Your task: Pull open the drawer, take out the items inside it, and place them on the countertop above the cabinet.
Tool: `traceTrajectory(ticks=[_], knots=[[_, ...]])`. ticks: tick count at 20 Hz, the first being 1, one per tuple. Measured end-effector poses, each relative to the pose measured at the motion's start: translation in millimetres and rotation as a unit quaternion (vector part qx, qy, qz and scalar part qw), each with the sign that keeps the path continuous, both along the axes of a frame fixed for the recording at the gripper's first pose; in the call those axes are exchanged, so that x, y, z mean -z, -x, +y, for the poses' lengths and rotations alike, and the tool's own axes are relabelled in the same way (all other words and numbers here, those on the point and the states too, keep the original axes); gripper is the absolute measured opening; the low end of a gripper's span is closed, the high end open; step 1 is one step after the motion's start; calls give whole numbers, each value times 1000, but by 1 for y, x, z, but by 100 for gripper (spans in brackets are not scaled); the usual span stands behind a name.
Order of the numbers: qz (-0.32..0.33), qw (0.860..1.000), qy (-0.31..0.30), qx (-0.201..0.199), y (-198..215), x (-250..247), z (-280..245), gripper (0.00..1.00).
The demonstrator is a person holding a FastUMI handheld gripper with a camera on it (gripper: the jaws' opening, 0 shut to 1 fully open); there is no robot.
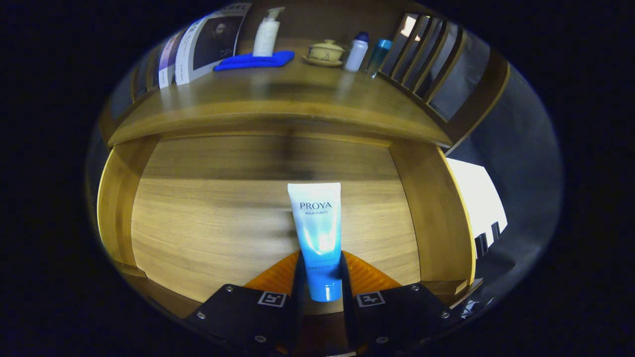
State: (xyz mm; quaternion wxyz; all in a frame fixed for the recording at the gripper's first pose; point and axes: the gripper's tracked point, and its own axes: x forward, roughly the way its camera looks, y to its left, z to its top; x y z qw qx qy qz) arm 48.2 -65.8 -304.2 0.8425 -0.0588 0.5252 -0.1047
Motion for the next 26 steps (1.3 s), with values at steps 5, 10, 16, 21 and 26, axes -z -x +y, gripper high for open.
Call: traceTrajectory(ticks=[5, 10, 16, 21, 26], knots=[[-62, 998, 12, -17, -16, -48, 4, 36], [-125, 991, 27, -37, -54, -94, 10, 37], [-181, 982, -9, -50, -131, -120, 20, 37], [-204, 977, -23, -64, -197, -114, 14, 36], [-174, 981, -35, -84, -213, -83, 17, 37]])
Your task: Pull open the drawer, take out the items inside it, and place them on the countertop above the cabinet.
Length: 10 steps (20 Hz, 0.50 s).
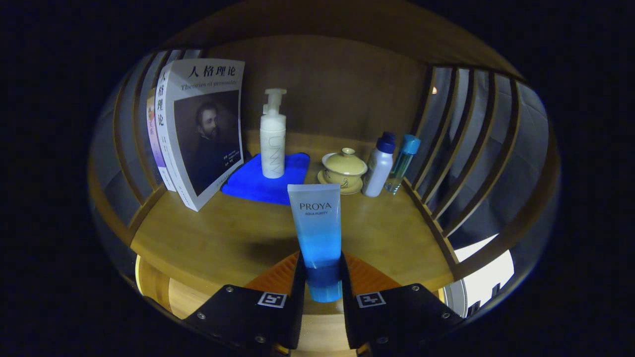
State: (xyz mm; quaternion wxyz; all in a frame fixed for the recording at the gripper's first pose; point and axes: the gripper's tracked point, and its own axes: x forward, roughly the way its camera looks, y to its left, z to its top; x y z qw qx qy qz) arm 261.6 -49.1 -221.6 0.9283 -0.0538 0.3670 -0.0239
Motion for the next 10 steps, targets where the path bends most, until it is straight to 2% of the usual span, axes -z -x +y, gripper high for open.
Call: traceTrajectory(ticks=[4, 9, 10], knots=[[-10, 999, 19, -35, -15, 12, 11, 38], [1, 999, 10, -49, -16, 31, 19, 46], [-18, 999, 9, -45, -23, 27, 18, 48]])
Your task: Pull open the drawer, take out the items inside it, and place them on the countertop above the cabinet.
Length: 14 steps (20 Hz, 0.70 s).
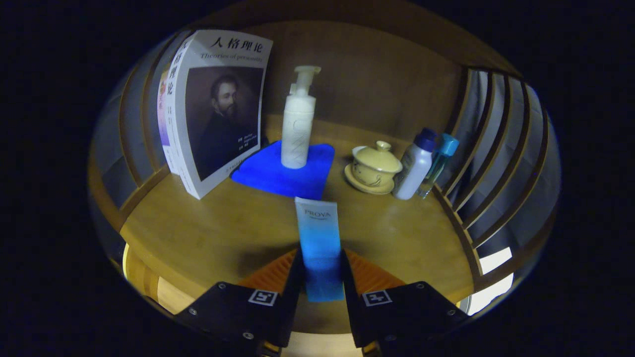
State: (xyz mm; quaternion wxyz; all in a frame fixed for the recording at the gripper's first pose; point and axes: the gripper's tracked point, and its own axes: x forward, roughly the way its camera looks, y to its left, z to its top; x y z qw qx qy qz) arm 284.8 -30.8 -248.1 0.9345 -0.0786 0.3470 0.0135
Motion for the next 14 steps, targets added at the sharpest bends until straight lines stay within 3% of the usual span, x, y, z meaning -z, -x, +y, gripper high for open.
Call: traceTrajectory(ticks=[1, 6, 10, 14], knots=[[-8, 1000, -1, 1, -1, -2, -1, 48], [-63, 997, -52, 8, 11, -26, 1, 95], [-148, 987, -67, 13, 40, -76, 0, 95], [-266, 960, -90, 8, 79, -139, 15, 95]])
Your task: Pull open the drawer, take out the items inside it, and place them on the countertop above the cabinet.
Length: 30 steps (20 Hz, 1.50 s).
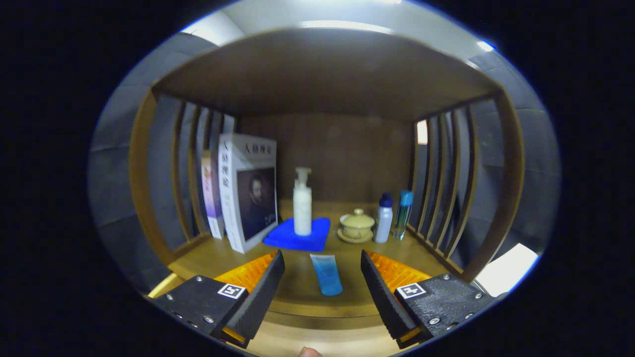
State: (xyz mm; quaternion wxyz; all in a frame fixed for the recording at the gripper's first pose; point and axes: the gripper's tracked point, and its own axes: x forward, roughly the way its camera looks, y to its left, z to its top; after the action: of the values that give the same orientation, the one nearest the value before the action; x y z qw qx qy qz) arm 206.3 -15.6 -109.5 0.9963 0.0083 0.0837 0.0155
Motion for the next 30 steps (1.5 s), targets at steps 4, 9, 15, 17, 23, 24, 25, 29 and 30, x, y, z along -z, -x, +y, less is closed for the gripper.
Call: traceTrajectory(ticks=[4, 9, 15, 17, 23, 24, 25, 29, 30], knots=[[-43, 999, -11, -29, 72, -22, 25, 95], [-68, 996, 18, -47, 156, -24, 52, 95], [-58, 996, -19, -61, 219, 10, 56, 95], [-48, 997, -19, -54, 234, 23, 51, 95], [11, 998, -14, -53, 277, 79, 52, 95], [16, 998, -11, -57, 283, 86, 56, 95], [21, 998, -6, -62, 284, 93, 58, 95], [43, 998, 36, -41, 282, 118, 50, 95], [46, 997, 38, -41, 278, 124, 54, 95]])
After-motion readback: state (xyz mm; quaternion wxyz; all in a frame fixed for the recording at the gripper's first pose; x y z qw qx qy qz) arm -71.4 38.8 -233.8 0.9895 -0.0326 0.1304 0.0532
